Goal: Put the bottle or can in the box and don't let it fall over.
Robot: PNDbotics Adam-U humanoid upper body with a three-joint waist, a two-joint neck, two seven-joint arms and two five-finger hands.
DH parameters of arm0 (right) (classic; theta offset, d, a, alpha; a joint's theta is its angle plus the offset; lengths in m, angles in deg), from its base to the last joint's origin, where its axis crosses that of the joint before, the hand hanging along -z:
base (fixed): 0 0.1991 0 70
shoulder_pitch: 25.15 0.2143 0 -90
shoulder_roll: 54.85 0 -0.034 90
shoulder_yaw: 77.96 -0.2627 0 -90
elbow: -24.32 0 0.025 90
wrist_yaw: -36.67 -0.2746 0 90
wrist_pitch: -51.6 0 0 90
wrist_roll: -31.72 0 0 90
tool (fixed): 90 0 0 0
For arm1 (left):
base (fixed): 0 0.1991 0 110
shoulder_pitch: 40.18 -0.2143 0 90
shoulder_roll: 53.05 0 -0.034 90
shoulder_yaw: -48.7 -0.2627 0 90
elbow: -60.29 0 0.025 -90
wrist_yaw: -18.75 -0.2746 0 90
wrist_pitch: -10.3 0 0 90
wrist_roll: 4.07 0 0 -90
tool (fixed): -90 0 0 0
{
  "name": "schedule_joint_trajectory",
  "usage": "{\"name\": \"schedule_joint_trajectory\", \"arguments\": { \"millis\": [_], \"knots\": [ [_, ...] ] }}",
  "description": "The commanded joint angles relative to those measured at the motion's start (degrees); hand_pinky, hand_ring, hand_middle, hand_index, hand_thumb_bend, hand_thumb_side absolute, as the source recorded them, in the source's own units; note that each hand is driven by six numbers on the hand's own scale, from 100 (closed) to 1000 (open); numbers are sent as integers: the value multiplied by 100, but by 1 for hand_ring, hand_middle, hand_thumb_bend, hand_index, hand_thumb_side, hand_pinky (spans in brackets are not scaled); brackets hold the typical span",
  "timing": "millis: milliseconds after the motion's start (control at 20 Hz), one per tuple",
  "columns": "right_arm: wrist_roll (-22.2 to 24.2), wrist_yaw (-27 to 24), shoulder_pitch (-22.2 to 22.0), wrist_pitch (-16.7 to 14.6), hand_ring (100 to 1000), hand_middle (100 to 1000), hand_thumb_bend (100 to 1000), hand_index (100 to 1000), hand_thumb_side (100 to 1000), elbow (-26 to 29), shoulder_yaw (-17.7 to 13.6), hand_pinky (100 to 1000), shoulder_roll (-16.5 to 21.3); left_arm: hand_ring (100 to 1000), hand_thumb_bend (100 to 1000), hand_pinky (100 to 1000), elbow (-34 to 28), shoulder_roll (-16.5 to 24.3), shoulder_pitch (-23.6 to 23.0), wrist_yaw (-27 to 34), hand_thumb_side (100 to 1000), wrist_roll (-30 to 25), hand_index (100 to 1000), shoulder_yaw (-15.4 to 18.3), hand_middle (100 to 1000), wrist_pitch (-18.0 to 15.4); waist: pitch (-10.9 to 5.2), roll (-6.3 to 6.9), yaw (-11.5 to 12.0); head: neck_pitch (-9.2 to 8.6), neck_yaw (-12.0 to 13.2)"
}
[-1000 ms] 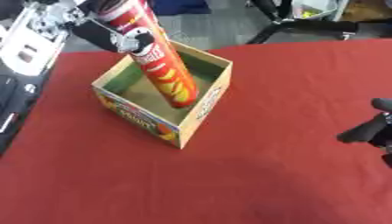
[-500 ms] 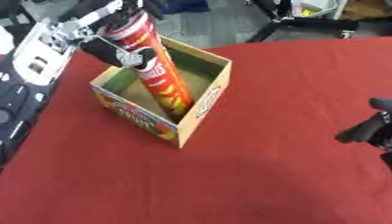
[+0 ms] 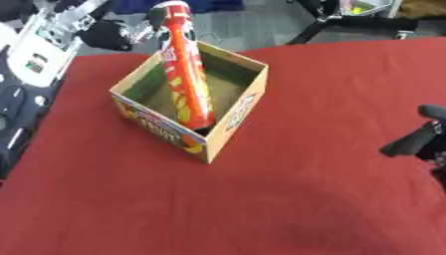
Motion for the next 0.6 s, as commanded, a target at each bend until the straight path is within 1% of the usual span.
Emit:
{"name": "schedule_joint_trajectory", "arguments": {
  "millis": [50, 150, 200, 250, 300, 350, 400, 450, 500, 550, 600],
  "knots": [
    [-68, -69, -17, 1, 628, 543, 100, 889, 530, 133, -65, 685, 180, 851, 100, 679, -449, 200, 78, 294, 562, 215, 861, -5, 878, -128, -183, -2, 51, 114, -68],
    [-115, -80, -51, -4, 628, 543, 100, 888, 530, 133, -87, 685, 201, 828, 100, 640, -721, 284, -24, 465, 551, 384, 855, -60, 857, -245, -220, 6, 109, 180, -130],
    [-136, -88, -67, -10, 628, 544, 100, 888, 530, 133, -96, 686, 212, 821, 100, 633, -866, 344, -99, 555, 501, 474, 844, -89, 843, -318, -239, 6, 138, 203, -158],
    [-156, -99, -85, -17, 628, 544, 100, 888, 530, 133, -104, 686, 223, 816, 100, 628, -1004, 409, -189, 640, 481, 559, 843, -111, 838, -393, -260, 5, 170, 224, -186],
    [-177, -111, -102, -29, 628, 544, 100, 887, 539, 133, -115, 686, 232, 803, 100, 607, -1141, 482, -301, 725, 500, 644, 842, -125, 831, -462, -276, 3, 205, 237, -217],
    [-203, -124, -123, -41, 629, 544, 100, 887, 530, 133, -132, 686, 241, 795, 100, 590, -1285, 541, -432, 813, 568, 732, 844, -146, 826, -518, -297, -3, 244, 257, -246],
    [-230, -135, -144, -52, 629, 544, 100, 887, 530, 133, -149, 686, 249, 794, 100, 579, -1432, 588, -573, 904, 569, 823, 852, -185, 830, -551, -315, -7, 279, 275, -269],
    [-257, -147, -164, -63, 629, 544, 100, 887, 530, 133, -164, 686, 259, 788, 100, 561, -1808, 674, -856, 1159, 571, 1058, 858, -303, 830, -486, -333, -7, 312, 293, -286],
    [-279, -160, -182, -74, 629, 545, 100, 886, 530, 133, -173, 686, 273, 787, 100, 552, -2566, 890, -1266, 1799, 574, 1386, 867, -554, 833, -171, -352, -2, 330, 311, -292],
    [-300, -175, -202, -89, 629, 545, 100, 886, 529, 133, -181, 686, 283, 790, 100, 548, -3388, 1110, -1664, 2644, 577, 1469, 874, -733, 838, 308, -370, -5, 349, 324, -300],
    [-317, -187, -222, -106, 629, 545, 100, 886, 529, 133, -189, 686, 288, 791, 100, 548, -4113, 1285, -1977, 3558, 579, 1318, 878, -759, 840, 840, -383, -11, 367, 331, -314]
  ]
}}
